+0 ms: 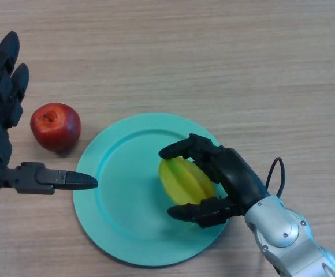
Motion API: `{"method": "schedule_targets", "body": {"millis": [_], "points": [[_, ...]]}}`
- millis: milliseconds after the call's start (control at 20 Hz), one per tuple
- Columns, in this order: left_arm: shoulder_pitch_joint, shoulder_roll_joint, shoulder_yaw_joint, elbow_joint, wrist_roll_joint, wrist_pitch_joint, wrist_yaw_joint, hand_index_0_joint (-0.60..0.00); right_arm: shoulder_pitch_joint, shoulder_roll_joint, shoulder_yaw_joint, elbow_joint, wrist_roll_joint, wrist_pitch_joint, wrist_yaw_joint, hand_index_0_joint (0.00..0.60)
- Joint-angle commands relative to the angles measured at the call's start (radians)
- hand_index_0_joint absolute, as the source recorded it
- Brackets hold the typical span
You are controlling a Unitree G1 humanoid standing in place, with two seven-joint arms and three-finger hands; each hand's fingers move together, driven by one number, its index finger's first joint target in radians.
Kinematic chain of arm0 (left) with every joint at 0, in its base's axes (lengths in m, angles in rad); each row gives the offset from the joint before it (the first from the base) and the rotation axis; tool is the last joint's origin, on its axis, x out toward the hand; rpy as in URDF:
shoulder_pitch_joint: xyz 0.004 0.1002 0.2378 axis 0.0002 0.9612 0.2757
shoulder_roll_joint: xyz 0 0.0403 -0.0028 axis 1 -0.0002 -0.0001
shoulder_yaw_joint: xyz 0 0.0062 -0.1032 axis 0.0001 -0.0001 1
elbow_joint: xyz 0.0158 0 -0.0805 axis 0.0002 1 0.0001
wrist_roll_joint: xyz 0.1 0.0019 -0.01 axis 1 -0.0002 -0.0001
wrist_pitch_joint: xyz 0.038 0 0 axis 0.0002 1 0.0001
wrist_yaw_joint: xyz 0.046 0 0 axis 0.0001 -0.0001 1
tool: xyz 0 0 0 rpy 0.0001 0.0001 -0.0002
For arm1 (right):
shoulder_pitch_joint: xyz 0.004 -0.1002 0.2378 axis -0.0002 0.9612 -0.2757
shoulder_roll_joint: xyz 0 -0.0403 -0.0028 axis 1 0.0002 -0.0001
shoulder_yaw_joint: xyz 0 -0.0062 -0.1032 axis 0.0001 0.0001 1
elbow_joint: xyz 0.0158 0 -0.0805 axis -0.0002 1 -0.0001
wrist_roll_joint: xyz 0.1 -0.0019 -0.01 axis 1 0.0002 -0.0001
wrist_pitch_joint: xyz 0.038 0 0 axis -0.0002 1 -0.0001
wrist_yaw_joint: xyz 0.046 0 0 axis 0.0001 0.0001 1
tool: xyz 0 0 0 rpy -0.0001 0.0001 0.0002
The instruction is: Pick up the yellow starfruit and place it on the plate
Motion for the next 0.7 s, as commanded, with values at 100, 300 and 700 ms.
{"method": "schedule_targets", "body": {"millis": [100, 300, 700], "points": [[-0.018, 0.023, 0.040, -0.065, -0.025, -0.139, 0.014, 0.000, -0.066, 0.004, -0.044, -0.023, -0.056, -0.165, -0.086, 0.000], [-0.032, 0.028, 0.030, -0.081, -0.019, -0.121, 0.004, 0.000, -0.078, 0.004, -0.098, -0.083, 0.008, -0.196, -0.130, 0.000], [-0.040, 0.017, -0.001, -0.114, -0.015, -0.078, 0.016, 0.000, -0.033, 0.003, -0.371, -0.377, 0.069, -0.051, 0.106, 0.000]]}}
